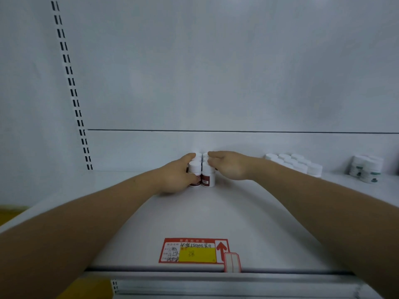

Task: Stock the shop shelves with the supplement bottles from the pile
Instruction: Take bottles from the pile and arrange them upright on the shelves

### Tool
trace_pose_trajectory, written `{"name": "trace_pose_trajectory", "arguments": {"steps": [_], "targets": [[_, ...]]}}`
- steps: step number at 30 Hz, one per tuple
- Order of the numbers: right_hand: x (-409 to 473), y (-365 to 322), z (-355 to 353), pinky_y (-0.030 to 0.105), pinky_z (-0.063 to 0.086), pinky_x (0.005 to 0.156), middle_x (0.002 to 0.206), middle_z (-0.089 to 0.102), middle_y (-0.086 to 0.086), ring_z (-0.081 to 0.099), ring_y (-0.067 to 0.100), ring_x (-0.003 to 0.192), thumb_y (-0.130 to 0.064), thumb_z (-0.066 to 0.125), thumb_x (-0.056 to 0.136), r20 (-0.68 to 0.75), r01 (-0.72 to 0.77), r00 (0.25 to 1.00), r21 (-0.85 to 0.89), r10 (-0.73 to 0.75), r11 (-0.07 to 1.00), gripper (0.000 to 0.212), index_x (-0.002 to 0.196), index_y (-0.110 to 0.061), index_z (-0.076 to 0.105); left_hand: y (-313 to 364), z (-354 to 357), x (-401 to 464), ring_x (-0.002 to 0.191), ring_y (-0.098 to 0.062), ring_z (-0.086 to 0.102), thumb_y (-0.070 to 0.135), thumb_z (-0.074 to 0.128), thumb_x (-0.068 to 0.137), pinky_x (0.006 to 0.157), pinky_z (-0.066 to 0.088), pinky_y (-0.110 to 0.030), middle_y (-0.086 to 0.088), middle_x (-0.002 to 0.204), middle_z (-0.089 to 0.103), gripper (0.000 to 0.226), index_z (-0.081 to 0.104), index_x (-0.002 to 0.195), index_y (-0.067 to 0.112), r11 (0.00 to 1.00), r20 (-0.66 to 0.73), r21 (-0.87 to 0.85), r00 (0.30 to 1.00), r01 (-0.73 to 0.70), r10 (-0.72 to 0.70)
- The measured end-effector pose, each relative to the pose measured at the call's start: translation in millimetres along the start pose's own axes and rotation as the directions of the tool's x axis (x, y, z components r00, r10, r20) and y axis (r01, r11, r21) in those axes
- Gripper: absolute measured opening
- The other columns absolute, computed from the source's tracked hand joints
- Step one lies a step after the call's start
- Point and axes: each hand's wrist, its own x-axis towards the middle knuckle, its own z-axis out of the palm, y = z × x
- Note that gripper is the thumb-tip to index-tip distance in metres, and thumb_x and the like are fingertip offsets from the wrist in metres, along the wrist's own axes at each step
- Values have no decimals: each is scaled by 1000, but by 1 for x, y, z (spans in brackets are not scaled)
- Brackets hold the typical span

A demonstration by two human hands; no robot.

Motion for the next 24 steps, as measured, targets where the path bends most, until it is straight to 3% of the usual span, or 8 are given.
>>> {"name": "trace_pose_trajectory", "arguments": {"steps": [6,10,15,18,20,24], "targets": [[1,-1,-1,29,31,106,150,38,5,40,19,130,-27,31,102,25,2,1000,-8,-2,1000,45,145,-13,36,-5,1,1,128,-13,44,30,62,89,108,33,-28,8,145,41,88,0,152,28,1000,15,25,1000,1,-1],[1,-1,1,25,34,95,140,48,6,47,18,116,-24,31,103,25,19,999,10,-19,1000,40,137,-11,45,-5,5,0,128,-18,43,29,59,91,102,32,-24,2,147,39,86,-2,152,24,995,-12,103,1000,-5,7],[3,0,2,23,32,87,140,47,11,41,16,101,-23,27,103,30,18,999,-27,-17,999,41,138,-8,44,-1,8,-1,125,-18,44,26,57,91,98,32,-22,1,145,41,83,-1,151,24,994,-29,111,1000,0,3],[2,1,0,23,27,100,152,35,6,40,16,120,-28,28,103,25,11,1000,-31,-10,999,46,146,-13,35,1,6,-2,119,-17,49,24,59,89,95,36,-23,-1,140,47,84,2,151,24,991,-24,133,1000,4,-1],[0,4,-7,24,15,112,158,23,0,25,16,142,-35,30,103,-22,12,1000,-41,-13,999,52,151,-16,26,4,1,-5,129,-18,43,29,62,88,99,32,-22,0,147,38,94,-7,151,24,989,-8,144,1000,26,-25],[-8,14,-35,24,12,114,158,21,-6,17,13,145,-42,33,101,-122,16,992,-142,-33,990,53,151,-23,28,21,-14,-15,142,-16,23,36,63,87,102,23,-20,1,157,17,94,-3,152,21,965,-8,263,1000,-13,16]]}}
